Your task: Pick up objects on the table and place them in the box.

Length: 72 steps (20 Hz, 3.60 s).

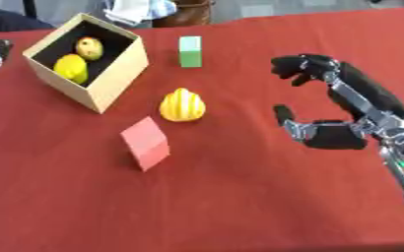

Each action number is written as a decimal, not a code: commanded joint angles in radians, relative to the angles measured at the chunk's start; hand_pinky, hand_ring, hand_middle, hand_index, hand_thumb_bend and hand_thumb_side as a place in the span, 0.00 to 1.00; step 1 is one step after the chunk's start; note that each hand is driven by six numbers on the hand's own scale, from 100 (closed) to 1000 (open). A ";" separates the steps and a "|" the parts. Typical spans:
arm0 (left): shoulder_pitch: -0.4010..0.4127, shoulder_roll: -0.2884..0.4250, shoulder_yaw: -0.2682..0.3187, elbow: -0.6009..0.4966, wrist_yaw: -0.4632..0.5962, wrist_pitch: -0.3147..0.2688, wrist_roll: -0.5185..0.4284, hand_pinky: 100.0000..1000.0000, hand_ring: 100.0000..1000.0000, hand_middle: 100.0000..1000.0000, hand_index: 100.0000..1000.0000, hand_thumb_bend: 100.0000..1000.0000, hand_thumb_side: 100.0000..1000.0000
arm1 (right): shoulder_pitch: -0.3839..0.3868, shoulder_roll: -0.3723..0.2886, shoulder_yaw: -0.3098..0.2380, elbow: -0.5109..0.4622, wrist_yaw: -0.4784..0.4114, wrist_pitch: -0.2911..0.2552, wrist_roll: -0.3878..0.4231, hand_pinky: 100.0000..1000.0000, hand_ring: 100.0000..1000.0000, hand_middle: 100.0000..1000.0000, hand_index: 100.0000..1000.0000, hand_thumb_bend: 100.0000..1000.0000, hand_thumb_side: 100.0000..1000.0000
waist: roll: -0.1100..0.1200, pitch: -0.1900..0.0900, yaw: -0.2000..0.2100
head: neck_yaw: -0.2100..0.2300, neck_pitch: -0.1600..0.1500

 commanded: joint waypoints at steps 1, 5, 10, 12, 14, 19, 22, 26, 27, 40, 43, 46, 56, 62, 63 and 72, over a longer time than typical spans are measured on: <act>0.033 -0.017 0.026 -0.064 0.017 -0.005 0.010 0.67 0.55 0.57 0.81 0.37 0.11 | -0.077 -0.049 0.065 0.013 0.007 -0.049 0.104 0.74 0.82 0.81 0.92 0.23 0.24 | -0.007 -0.025 0.007 | -0.014 -0.012; 0.079 -0.061 0.025 -0.083 0.024 -0.010 0.011 0.66 0.55 0.56 0.81 0.37 0.12 | -0.175 -0.018 0.125 0.067 0.003 -0.089 0.178 0.75 0.84 0.83 0.92 0.28 0.26 | -0.009 -0.028 0.021 | -0.024 -0.011; 0.114 -0.096 0.019 -0.104 0.029 -0.027 -0.001 0.66 0.55 0.56 0.81 0.37 0.13 | -0.249 0.033 0.164 0.152 0.024 -0.128 0.217 0.76 0.85 0.85 0.94 0.31 0.28 | -0.010 -0.028 0.035 | -0.027 -0.008; 0.127 -0.109 0.017 -0.107 0.029 -0.032 -0.008 0.66 0.55 0.56 0.81 0.37 0.13 | -0.266 0.050 0.170 0.182 0.032 -0.139 0.218 0.76 0.86 0.85 0.94 0.32 0.28 | -0.011 -0.027 0.039 | -0.028 -0.005; 0.138 -0.126 0.017 -0.108 0.032 -0.035 -0.010 0.66 0.55 0.56 0.81 0.36 0.13 | -0.282 0.065 0.176 0.209 0.041 -0.150 0.217 0.76 0.86 0.85 0.94 0.32 0.29 | -0.011 -0.027 0.043 | -0.030 -0.003; 0.163 -0.165 0.012 -0.101 0.046 -0.047 -0.017 0.66 0.54 0.55 0.80 0.37 0.13 | -0.324 0.107 0.187 0.275 0.062 -0.170 0.216 0.76 0.86 0.85 0.94 0.31 0.29 | -0.010 -0.030 0.051 | -0.037 0.004; 0.176 -0.183 0.006 -0.097 0.053 -0.055 -0.023 0.66 0.54 0.55 0.80 0.35 0.15 | -0.347 0.133 0.190 0.317 0.074 -0.179 0.216 0.76 0.86 0.84 0.95 0.20 0.31 | -0.008 -0.032 0.056 | -0.042 0.009; 0.193 -0.210 -0.004 -0.080 0.061 -0.060 -0.034 0.66 0.54 0.55 0.80 0.35 0.16 | -0.375 0.181 0.192 0.385 0.080 -0.181 0.228 0.76 0.85 0.84 0.95 0.31 0.29 | -0.004 -0.035 0.069 | -0.049 0.010; 0.196 -0.216 -0.007 -0.075 0.060 -0.061 -0.036 0.66 0.54 0.55 0.80 0.35 0.16 | -0.381 0.193 0.192 0.401 0.080 -0.182 0.231 0.75 0.85 0.84 0.95 0.31 0.30 | -0.003 -0.036 0.072 | -0.051 0.010; 0.192 -0.242 -0.019 -0.046 0.053 -0.068 -0.049 0.66 0.54 0.54 0.80 0.34 0.17 | -0.393 0.284 0.198 0.528 0.103 -0.206 0.241 0.74 0.82 0.82 0.95 0.27 0.31 | -0.009 -0.035 0.085 | -0.062 0.015; 0.191 -0.243 -0.019 -0.043 0.052 -0.068 -0.051 0.66 0.54 0.54 0.80 0.34 0.17 | -0.394 0.295 0.198 0.546 0.110 -0.210 0.240 0.73 0.82 0.82 0.95 0.27 0.31 | -0.009 -0.035 0.085 | -0.064 0.017; 0.191 -0.245 -0.021 -0.041 0.051 -0.068 -0.052 0.66 0.54 0.54 0.80 0.34 0.17 | -0.398 0.309 0.195 0.568 0.118 -0.214 0.234 0.73 0.81 0.82 0.95 0.27 0.32 | -0.009 -0.035 0.087 | -0.066 0.018; 0.187 -0.251 -0.025 -0.039 0.051 -0.069 -0.058 0.66 0.54 0.54 0.80 0.33 0.17 | -0.411 0.354 0.192 0.626 0.143 -0.233 0.217 0.73 0.81 0.82 0.95 0.27 0.32 | -0.008 -0.034 0.095 | -0.077 0.022; 0.187 -0.256 -0.028 -0.034 0.052 -0.069 -0.061 0.66 0.54 0.54 0.80 0.33 0.17 | -0.412 0.375 0.188 0.657 0.160 -0.239 0.210 0.72 0.81 0.82 0.95 0.26 0.33 | -0.010 -0.034 0.103 | -0.082 0.024; 0.186 -0.256 -0.028 -0.034 0.052 -0.070 -0.061 0.66 0.54 0.54 0.80 0.33 0.17 | -0.413 0.378 0.187 0.662 0.163 -0.241 0.210 0.72 0.81 0.82 0.95 0.26 0.33 | -0.010 -0.034 0.103 | -0.083 0.024; 0.185 -0.260 -0.031 -0.031 0.052 -0.072 -0.064 0.66 0.54 0.54 0.80 0.33 0.17 | -0.418 0.398 0.189 0.688 0.201 -0.262 0.205 0.73 0.81 0.80 0.93 0.27 0.32 | -0.012 -0.037 0.109 | -0.090 0.027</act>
